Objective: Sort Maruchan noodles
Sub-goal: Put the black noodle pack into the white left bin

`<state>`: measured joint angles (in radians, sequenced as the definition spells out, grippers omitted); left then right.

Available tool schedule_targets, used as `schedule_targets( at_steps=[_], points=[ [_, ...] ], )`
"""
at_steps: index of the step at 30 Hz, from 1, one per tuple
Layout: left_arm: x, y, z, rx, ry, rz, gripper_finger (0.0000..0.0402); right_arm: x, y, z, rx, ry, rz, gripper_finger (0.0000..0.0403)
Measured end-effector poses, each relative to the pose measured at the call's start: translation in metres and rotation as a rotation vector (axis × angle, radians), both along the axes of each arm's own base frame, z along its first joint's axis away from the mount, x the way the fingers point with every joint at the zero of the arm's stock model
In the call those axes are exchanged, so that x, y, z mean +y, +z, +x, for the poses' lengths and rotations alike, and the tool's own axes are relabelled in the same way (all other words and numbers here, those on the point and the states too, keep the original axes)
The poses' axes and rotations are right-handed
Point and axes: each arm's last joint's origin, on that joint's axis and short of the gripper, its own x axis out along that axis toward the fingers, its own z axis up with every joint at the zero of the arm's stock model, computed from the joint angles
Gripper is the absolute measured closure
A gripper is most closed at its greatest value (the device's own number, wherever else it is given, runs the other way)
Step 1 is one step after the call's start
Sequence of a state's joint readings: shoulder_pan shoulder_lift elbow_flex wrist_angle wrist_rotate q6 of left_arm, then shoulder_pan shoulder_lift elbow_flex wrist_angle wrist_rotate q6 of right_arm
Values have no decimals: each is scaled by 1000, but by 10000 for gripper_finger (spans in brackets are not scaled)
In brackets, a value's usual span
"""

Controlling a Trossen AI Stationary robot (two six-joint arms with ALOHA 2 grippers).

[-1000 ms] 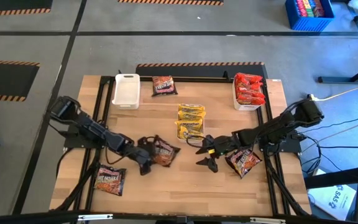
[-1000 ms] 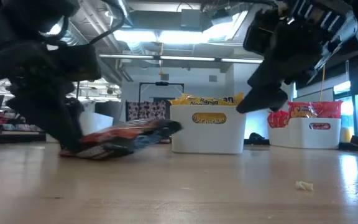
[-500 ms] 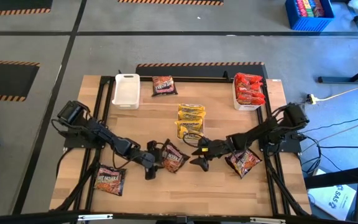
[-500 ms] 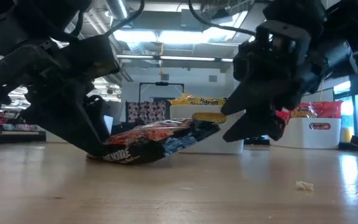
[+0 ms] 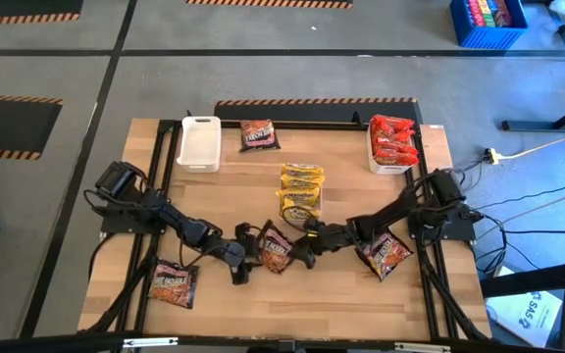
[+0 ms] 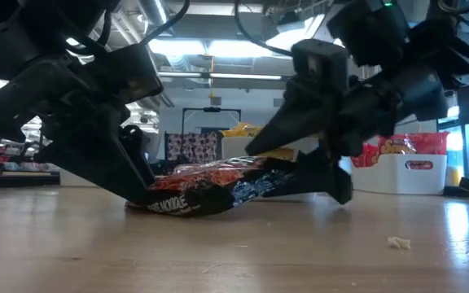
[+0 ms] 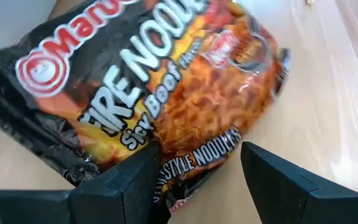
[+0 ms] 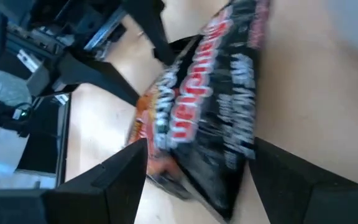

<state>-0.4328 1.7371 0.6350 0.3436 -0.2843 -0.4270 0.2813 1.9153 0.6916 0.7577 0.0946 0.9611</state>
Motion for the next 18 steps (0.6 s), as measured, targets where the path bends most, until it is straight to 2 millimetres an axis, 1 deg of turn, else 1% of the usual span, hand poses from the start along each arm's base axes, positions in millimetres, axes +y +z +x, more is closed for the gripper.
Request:
schedule_targets(
  at_steps=[7, 11, 14, 18],
  points=[
    [0, -1, 1, -11, 12, 8, 179, 11, 0, 30, -52, 106, -67, 145],
    [0, 0, 2, -20, 16, -1, 179, 13, -1, 36, -60, 125, -97, 151],
    [-1, 0, 2, -27, 14, -10, 179, 12, -2, 36, -56, 124, -102, 178],
    [-2, 1, 2, -20, -4, -42, 179, 14, -3, 35, -59, 135, -122, 239]
  ],
)
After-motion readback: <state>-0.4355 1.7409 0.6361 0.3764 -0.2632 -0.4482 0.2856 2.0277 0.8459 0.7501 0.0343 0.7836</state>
